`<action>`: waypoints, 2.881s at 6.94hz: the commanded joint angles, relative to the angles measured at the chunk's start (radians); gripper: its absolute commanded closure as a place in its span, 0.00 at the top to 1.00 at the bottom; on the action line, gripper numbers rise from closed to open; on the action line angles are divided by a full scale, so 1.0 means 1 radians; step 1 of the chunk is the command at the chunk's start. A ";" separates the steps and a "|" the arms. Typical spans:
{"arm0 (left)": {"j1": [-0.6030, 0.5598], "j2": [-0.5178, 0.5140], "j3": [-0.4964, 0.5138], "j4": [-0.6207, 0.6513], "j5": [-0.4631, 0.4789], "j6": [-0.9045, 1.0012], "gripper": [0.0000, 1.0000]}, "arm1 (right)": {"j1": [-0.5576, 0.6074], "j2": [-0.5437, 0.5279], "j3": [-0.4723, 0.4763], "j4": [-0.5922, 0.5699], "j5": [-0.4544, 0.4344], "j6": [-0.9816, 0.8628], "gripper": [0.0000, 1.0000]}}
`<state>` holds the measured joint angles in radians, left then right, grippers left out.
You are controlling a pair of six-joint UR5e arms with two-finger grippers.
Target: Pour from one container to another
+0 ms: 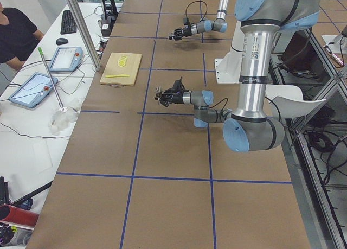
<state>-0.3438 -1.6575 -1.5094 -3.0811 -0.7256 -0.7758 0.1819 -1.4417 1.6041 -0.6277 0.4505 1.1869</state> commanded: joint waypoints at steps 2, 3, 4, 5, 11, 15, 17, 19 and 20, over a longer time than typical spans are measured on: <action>0.006 -0.104 0.002 0.016 -0.021 0.022 0.00 | 0.001 0.182 0.002 -0.058 0.000 -0.113 0.00; 0.006 -0.134 0.000 0.018 -0.052 0.134 0.00 | -0.004 0.190 0.031 -0.067 0.002 -0.142 0.00; 0.008 -0.163 0.002 0.018 -0.095 0.214 0.00 | -0.004 0.210 0.080 -0.119 0.019 -0.173 0.00; 0.012 -0.200 0.003 0.019 -0.133 0.274 0.00 | -0.004 0.224 0.142 -0.215 0.046 -0.174 0.00; 0.029 -0.402 0.098 0.012 -0.489 0.365 0.00 | -0.055 0.277 0.313 -0.398 0.111 -0.306 0.00; 0.069 -0.413 0.101 -0.102 -0.531 0.363 0.00 | -0.059 0.309 0.313 -0.433 0.129 -0.356 0.00; 0.074 -0.416 0.138 -0.106 -0.526 0.362 0.00 | -0.068 0.313 0.315 -0.437 0.129 -0.362 0.00; 0.080 -0.429 0.150 -0.107 -0.520 0.359 0.00 | -0.073 0.316 0.358 -0.527 0.129 -0.391 0.00; 0.088 -0.430 0.153 -0.107 -0.520 0.356 0.00 | -0.076 0.316 0.364 -0.544 0.129 -0.392 0.00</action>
<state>-0.2628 -2.0843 -1.3605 -3.1874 -1.2476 -0.4170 0.1092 -1.1265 1.9537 -1.1393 0.5798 0.8026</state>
